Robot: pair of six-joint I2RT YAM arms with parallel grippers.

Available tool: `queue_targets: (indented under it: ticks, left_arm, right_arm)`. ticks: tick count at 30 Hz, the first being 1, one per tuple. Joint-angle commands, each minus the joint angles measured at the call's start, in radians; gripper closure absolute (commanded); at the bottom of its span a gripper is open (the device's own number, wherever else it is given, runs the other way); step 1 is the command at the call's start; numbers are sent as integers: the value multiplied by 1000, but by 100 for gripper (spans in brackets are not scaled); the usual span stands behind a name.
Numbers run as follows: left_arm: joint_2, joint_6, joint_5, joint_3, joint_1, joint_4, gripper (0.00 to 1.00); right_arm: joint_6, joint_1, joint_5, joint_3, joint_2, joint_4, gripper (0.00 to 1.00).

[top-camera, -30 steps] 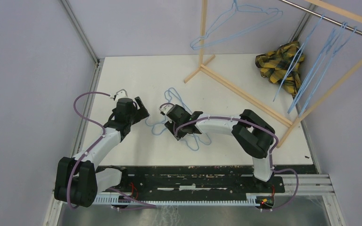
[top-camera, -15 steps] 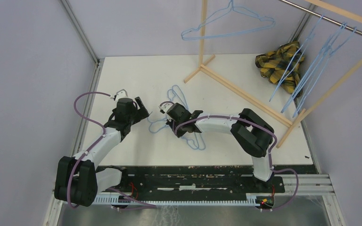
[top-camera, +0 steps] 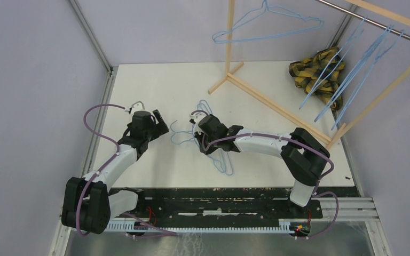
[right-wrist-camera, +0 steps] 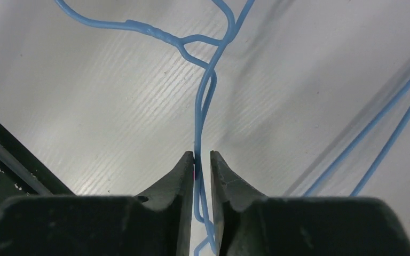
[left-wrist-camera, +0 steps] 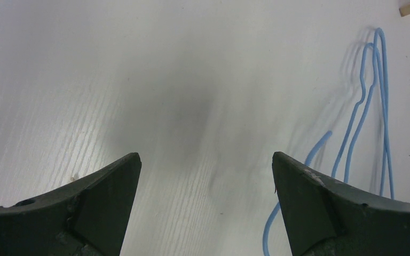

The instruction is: Organize the hangers

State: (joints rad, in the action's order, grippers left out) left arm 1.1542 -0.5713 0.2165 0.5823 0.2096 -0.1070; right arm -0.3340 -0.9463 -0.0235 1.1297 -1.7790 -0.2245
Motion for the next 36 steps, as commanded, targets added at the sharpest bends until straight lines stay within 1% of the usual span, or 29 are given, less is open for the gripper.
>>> queue_targets:
  ticks: [1, 2, 3, 6, 11, 16, 20, 24, 26, 28, 30, 33, 35, 36]
  left_arm:
    - [-5, -16, 15, 21, 2, 25, 1]
    - [-7, -15, 16, 21, 2, 25, 1]
    - [-10, -15, 15, 20, 2, 24, 1]
    - [-13, -15, 17, 20, 2, 22, 1]
    - [-17, -15, 17, 21, 2, 20, 0]
    - [-17, -13, 16, 22, 2, 18, 1]
    - [-19, -13, 16, 23, 2, 18, 1]
    - [-17, -13, 14, 23, 2, 18, 1]
    - [-15, -15, 13, 21, 3, 20, 1]
    - [-14, -15, 12, 22, 2, 22, 1]
    - [-13, -16, 10, 21, 2, 23, 1]
    - [-13, -16, 9, 21, 2, 23, 0]
    - [-14, -16, 10, 21, 2, 23, 1]
    - [-16, -16, 11, 22, 3, 23, 0]
  right_arm:
    - [-25, 4, -9, 32, -5, 21, 60]
    - [-23, 5, -4, 37, -15, 18, 53]
    - [-21, 5, 5, 44, -24, 17, 50]
    - [-18, 6, 29, 87, -57, 9, 48]
    - [-15, 10, 44, 196, -139, -7, 48]
    - [-33, 24, 49, 294, -242, -13, 50]
    - [-46, 35, 21, 344, -303, -22, 54]
    - [-54, 38, 27, 351, -335, -19, 58]
    - [-58, 40, 32, 349, -344, -16, 60]
    - [-63, 43, 30, 347, -354, -12, 66]
    - [-71, 46, 18, 343, -360, -9, 74]
    - [-94, 55, -2, 318, -342, 11, 91]
    - [-109, 59, 9, 285, -305, 31, 98]
    - [-114, 61, 32, 266, -272, 37, 99]
